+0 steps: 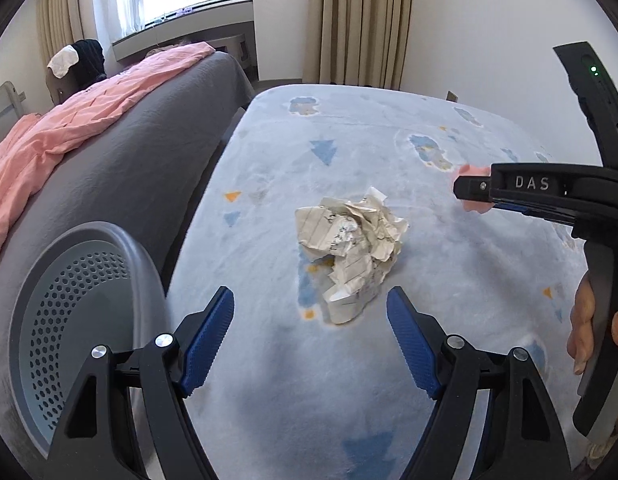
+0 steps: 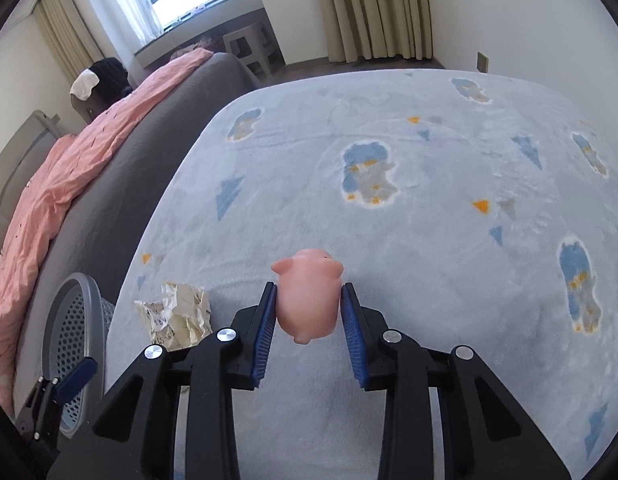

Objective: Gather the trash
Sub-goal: 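Grasp the crumpled lined paper with the left gripper, then carry the crumpled paper and pig toy over the wastebasket with both grippers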

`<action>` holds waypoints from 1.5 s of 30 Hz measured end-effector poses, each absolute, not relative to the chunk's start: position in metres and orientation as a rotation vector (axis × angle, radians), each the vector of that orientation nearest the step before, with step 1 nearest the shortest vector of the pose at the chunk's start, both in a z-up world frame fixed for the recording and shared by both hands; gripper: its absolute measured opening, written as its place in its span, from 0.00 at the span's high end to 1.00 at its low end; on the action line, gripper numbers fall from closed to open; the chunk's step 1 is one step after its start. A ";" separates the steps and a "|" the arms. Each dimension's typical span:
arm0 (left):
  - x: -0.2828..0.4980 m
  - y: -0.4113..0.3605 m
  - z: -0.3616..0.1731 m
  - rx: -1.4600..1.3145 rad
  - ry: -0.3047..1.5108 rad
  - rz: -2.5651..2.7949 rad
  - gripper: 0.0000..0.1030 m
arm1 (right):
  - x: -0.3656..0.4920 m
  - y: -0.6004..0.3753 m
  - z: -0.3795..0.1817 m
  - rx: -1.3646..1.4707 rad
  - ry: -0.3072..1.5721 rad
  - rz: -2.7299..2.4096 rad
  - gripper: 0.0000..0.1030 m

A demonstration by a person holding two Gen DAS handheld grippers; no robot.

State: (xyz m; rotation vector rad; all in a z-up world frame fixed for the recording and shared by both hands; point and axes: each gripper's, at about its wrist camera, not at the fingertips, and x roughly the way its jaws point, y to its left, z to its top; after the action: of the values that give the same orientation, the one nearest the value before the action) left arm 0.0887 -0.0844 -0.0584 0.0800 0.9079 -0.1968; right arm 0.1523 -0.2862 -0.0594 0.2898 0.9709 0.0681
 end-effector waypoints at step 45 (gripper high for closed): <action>0.081 0.044 -0.015 0.029 0.852 0.107 0.62 | 0.145 -0.181 -0.017 0.272 0.906 0.318 0.69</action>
State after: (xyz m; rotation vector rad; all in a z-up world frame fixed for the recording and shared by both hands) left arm 0.0809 0.0445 -0.0152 0.0286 0.8521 0.1068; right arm 0.1449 -0.1809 -0.0173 0.2722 0.9056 0.3184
